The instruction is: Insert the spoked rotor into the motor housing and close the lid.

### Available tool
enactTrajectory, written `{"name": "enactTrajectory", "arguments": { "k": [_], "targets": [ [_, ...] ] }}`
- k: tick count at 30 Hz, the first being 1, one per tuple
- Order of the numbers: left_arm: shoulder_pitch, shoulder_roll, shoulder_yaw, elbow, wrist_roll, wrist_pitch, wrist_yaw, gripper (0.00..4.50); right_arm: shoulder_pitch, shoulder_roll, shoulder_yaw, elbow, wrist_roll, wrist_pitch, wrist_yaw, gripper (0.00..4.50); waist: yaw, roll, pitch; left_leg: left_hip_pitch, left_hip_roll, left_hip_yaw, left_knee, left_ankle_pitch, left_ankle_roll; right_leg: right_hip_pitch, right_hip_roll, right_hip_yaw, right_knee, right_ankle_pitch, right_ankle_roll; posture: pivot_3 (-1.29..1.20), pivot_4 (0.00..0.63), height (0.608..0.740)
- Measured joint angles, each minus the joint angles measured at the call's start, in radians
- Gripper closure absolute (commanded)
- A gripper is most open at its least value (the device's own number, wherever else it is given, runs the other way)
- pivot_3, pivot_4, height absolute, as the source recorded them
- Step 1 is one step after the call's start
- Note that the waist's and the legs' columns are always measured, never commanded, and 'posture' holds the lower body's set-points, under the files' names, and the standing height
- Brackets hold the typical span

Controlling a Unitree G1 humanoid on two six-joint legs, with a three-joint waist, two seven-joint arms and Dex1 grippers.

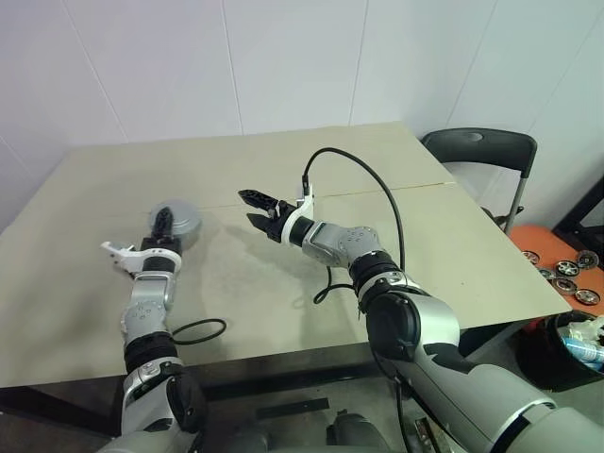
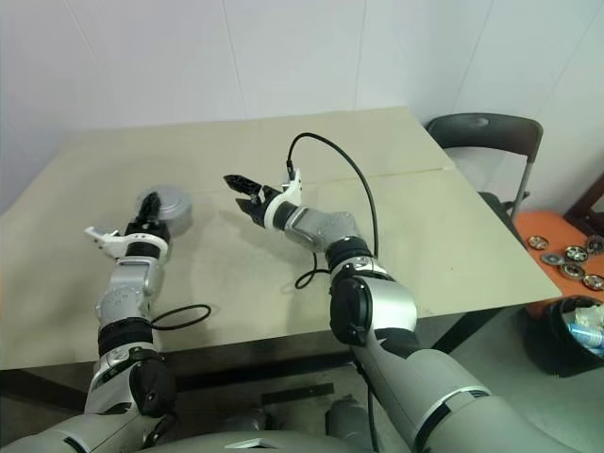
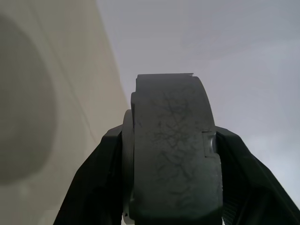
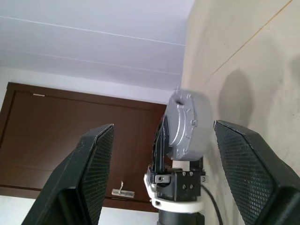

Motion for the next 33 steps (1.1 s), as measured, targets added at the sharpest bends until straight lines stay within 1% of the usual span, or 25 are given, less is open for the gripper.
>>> {"name": "enactTrajectory", "arguments": {
  "k": [4,8,13,19,21,23,26,33],
  "targets": [
    [-0.005,0.020,0.006,0.027,0.029,-0.058,0.003,2.36,0.000,0.000,0.004,0.000,-0.001,-0.001,0.000,0.95,0.002,-0.002,0.000,0.000,-0.001,0.000,0.001,0.000,0.000,0.001,0.000,0.000,0.000,0.000,0.000,0.00,0.000,0.740],
    [-0.021,0.046,0.007,0.106,0.065,-0.092,0.005,2.36,0.000,0.000,0.011,0.000,-0.001,0.000,0.001,0.95,0.001,-0.002,0.000,0.000,-0.001,0.000,0.001,0.000,0.000,0.001,0.000,0.000,0.000,0.001,0.001,0.00,0.000,0.740],
    [-0.037,0.081,-0.004,0.214,0.151,-0.152,0.021,2.36,0.000,0.000,0.022,0.000,-0.002,-0.001,0.001,0.95,-0.001,-0.002,0.000,0.000,-0.001,0.000,0.001,0.000,0.000,0.000,0.000,0.000,0.000,0.001,0.001,0.00,0.000,0.740],
    [-0.054,0.092,-0.004,0.277,0.219,-0.214,0.033,2.36,0.000,0.000,0.026,-0.001,-0.002,-0.002,0.001,0.95,0.000,-0.002,0.000,0.000,-0.001,0.000,0.001,0.000,0.000,0.000,0.000,0.000,0.001,0.001,0.001,0.00,0.000,0.740],
    [-0.063,0.092,-0.005,0.287,0.239,-0.231,0.044,1.62,0.000,0.000,0.028,-0.001,-0.002,-0.003,0.002,0.95,-0.001,-0.002,0.000,0.001,-0.001,0.000,0.001,0.000,0.000,0.000,0.000,0.000,0.002,0.001,0.001,0.00,0.000,0.740],
    [-0.063,0.093,-0.004,0.294,0.250,-0.243,0.053,1.05,0.000,0.000,0.029,-0.002,-0.002,-0.004,0.002,0.95,-0.002,-0.002,0.000,0.001,0.000,0.000,0.001,0.000,0.000,0.000,0.000,0.000,0.002,0.001,0.001,0.00,0.000,0.740],
    [-0.071,0.098,-0.008,0.299,0.272,-0.250,0.070,0.04,0.000,0.000,0.033,-0.002,-0.003,-0.004,0.002,0.95,-0.001,-0.002,-0.001,0.002,0.000,0.000,0.001,0.000,0.000,0.001,0.000,0.000,0.003,0.001,0.001,0.00,0.000,0.740],
    [-0.080,0.115,-0.026,0.320,0.323,-0.302,0.153,0.04,0.000,0.000,0.043,-0.002,-0.007,-0.005,0.003,0.95,-0.024,-0.001,-0.001,0.004,0.001,0.000,0.001,0.000,0.000,0.001,0.001,0.001,0.007,0.001,0.000,0.00,0.000,0.740]
  ]
}}
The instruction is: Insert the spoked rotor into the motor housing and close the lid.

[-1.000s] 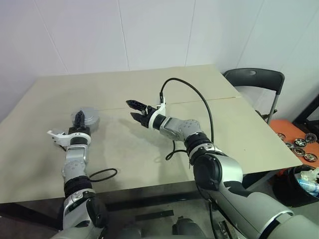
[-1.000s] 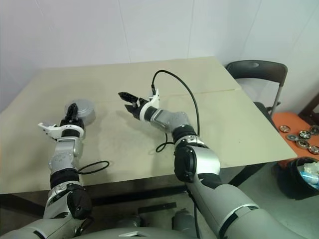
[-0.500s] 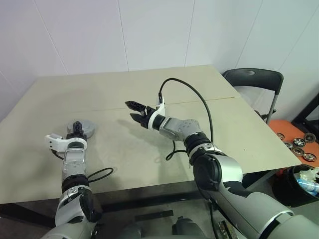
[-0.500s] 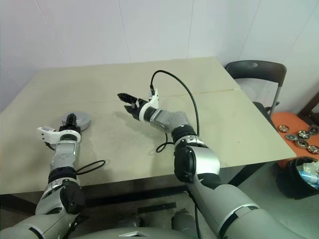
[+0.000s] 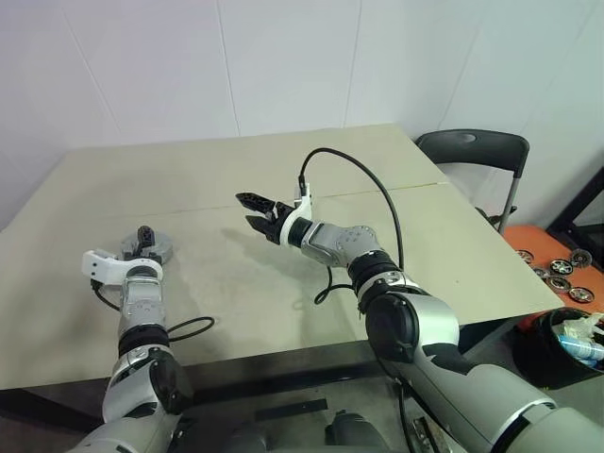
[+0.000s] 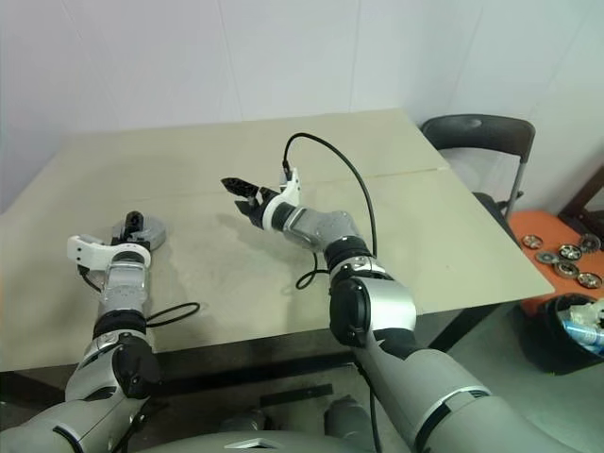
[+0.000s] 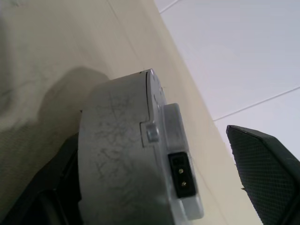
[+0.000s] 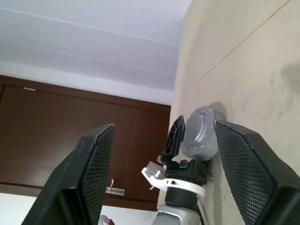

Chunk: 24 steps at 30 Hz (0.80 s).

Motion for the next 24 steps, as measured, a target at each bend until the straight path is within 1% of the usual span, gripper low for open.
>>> {"name": "enactTrajectory", "arguments": {
  "k": [5,7,12,14,20,24],
  "targets": [
    [-0.007,0.009,-0.010,0.022,0.045,-0.061,0.079,0.04,0.000,0.000,0.003,0.000,-0.004,0.000,0.001,0.95,-0.020,0.000,-0.001,0.003,0.001,0.002,0.000,0.000,0.000,0.000,0.001,0.002,0.002,0.000,0.000,0.00,0.000,0.740],
    [-0.005,0.019,-0.013,0.029,0.064,-0.085,0.114,0.04,0.000,0.000,0.007,0.000,-0.005,0.001,0.003,0.95,-0.036,0.001,-0.001,0.004,0.001,0.002,0.000,0.000,0.000,0.001,0.001,0.003,0.003,0.000,0.000,0.00,0.000,0.740],
    [0.011,0.037,-0.021,0.047,0.129,-0.159,0.205,0.04,0.000,0.000,0.014,0.000,-0.011,0.002,0.006,0.95,-0.062,0.001,-0.001,0.012,0.001,0.004,-0.003,0.000,0.000,0.003,0.004,0.013,0.004,0.000,0.000,0.00,0.000,0.740],
    [0.020,0.045,-0.026,0.051,0.158,-0.183,0.242,0.04,0.000,0.000,0.018,-0.001,-0.012,0.003,0.008,0.95,-0.063,0.000,-0.001,0.014,0.001,0.003,-0.004,-0.001,0.002,0.004,0.007,0.016,0.004,0.000,0.000,0.00,0.000,0.740],
    [0.058,0.077,-0.055,0.058,0.248,-0.243,0.348,0.04,0.000,0.000,0.021,-0.001,-0.013,0.006,0.015,0.95,-0.057,0.000,-0.001,0.013,0.002,0.002,-0.004,-0.001,0.002,0.003,0.007,0.016,0.004,0.000,0.000,0.00,0.000,0.740],
    [0.093,0.094,-0.078,0.061,0.314,-0.267,0.389,0.04,0.000,0.000,0.026,-0.003,-0.015,0.009,0.031,0.95,-0.030,-0.001,0.000,0.011,0.001,0.002,-0.003,-0.001,0.001,0.002,0.007,0.015,0.003,0.000,0.000,0.00,0.000,0.740]
  ]
}}
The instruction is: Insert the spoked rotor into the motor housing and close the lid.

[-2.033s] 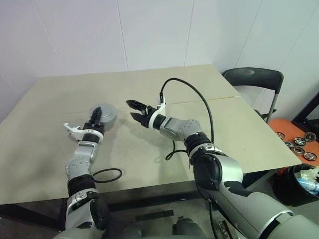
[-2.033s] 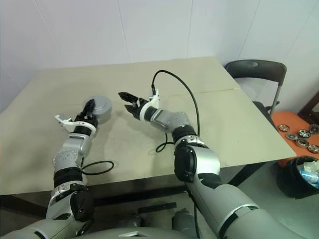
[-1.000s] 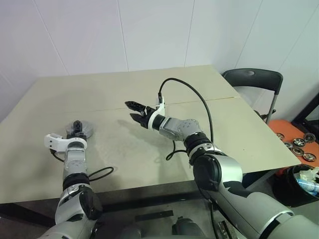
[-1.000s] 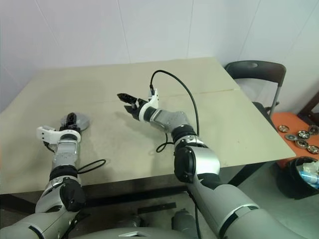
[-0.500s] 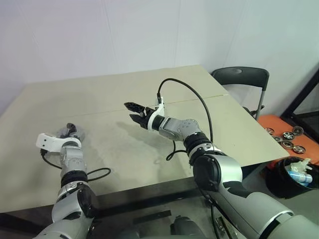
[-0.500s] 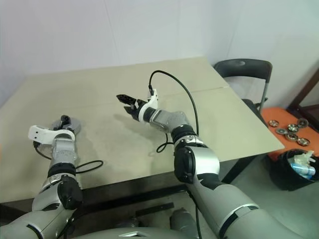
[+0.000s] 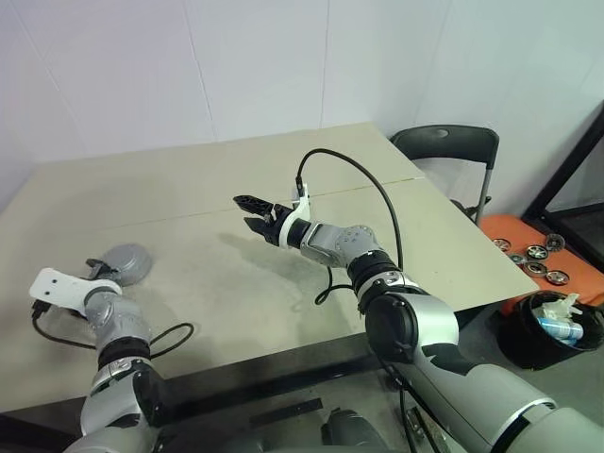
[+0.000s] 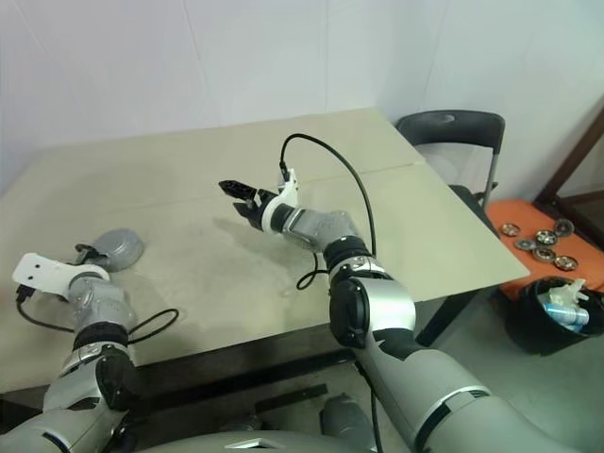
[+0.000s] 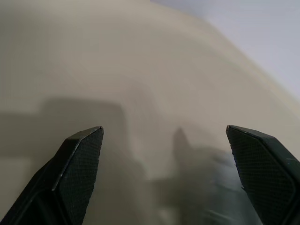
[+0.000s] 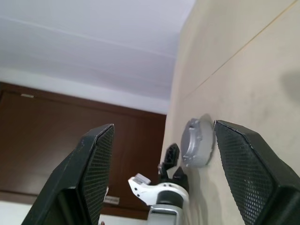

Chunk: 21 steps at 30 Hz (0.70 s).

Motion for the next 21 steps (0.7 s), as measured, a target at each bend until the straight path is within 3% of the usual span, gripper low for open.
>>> {"name": "enactTrajectory", "arguments": {
  "k": [3,8,14,21],
  "targets": [
    [0.012,0.002,-0.041,-0.005,0.050,-0.030,-0.021,0.04,0.001,0.000,0.039,-0.019,-0.020,0.015,0.042,0.95,0.029,-0.001,0.000,-0.003,0.000,-0.001,0.001,0.000,0.000,-0.002,0.000,-0.002,0.000,0.000,0.000,0.00,0.000,0.740],
    [0.035,0.005,-0.093,-0.105,0.060,-0.093,-0.190,0.04,0.013,0.000,0.164,-0.129,-0.082,0.017,0.134,0.95,0.057,-0.002,0.000,-0.012,-0.001,-0.002,0.003,0.000,-0.001,-0.009,0.000,-0.003,0.000,0.001,0.000,0.00,0.000,0.740],
    [0.093,0.005,-0.194,-0.251,0.080,-0.101,-0.402,0.04,0.083,-0.012,0.308,-0.242,-0.211,-0.146,0.184,0.95,0.055,-0.002,0.000,-0.016,-0.002,-0.001,0.003,0.001,-0.001,-0.014,-0.001,-0.001,0.001,0.002,0.000,0.00,0.000,0.740],
    [0.200,0.004,-0.317,-0.495,0.047,0.015,-0.656,0.04,0.133,-0.046,0.436,-0.272,-0.336,-0.269,0.325,0.95,0.051,-0.001,0.000,-0.015,0.000,0.000,0.003,0.001,-0.002,-0.016,0.001,0.000,0.005,0.003,-0.001,0.00,0.000,0.740]
  ]
}}
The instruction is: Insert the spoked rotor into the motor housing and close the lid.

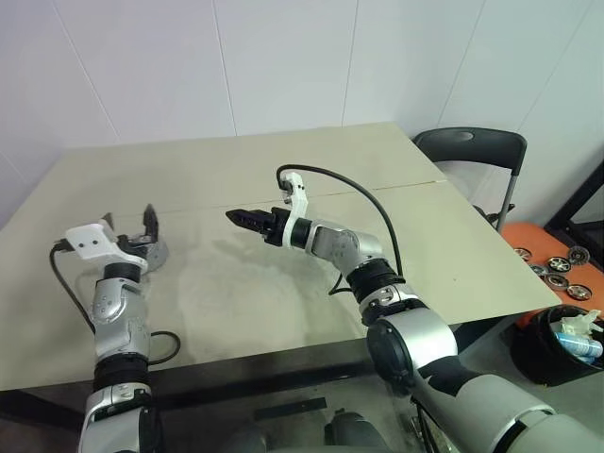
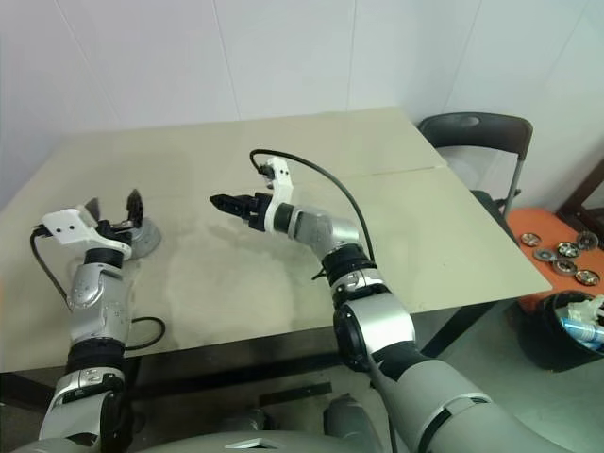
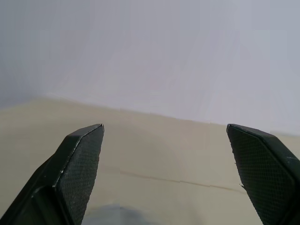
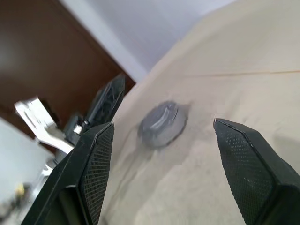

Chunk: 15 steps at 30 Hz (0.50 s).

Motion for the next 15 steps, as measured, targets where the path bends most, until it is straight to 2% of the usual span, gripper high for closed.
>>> {"name": "enactTrajectory", "arguments": {
  "k": [9,15],
  "targets": [
    [0.119,0.058,-0.084,-0.233,-0.048,0.184,-0.224,0.04,0.052,-0.123,0.137,-0.092,-0.156,-0.226,0.188,0.95,0.002,0.001,0.000,0.001,0.000,0.000,0.000,0.000,-0.001,0.001,0.001,0.000,0.000,0.000,0.000,0.00,0.000,0.740],
    [0.206,0.121,-0.097,-0.327,-0.049,0.242,-0.309,0.04,0.077,-0.176,0.174,-0.042,-0.274,-0.421,0.147,0.95,0.004,0.002,0.001,0.001,0.000,0.000,0.000,0.000,-0.001,0.001,0.001,0.000,0.000,0.000,-0.001,0.00,0.000,0.740]
  ]
}}
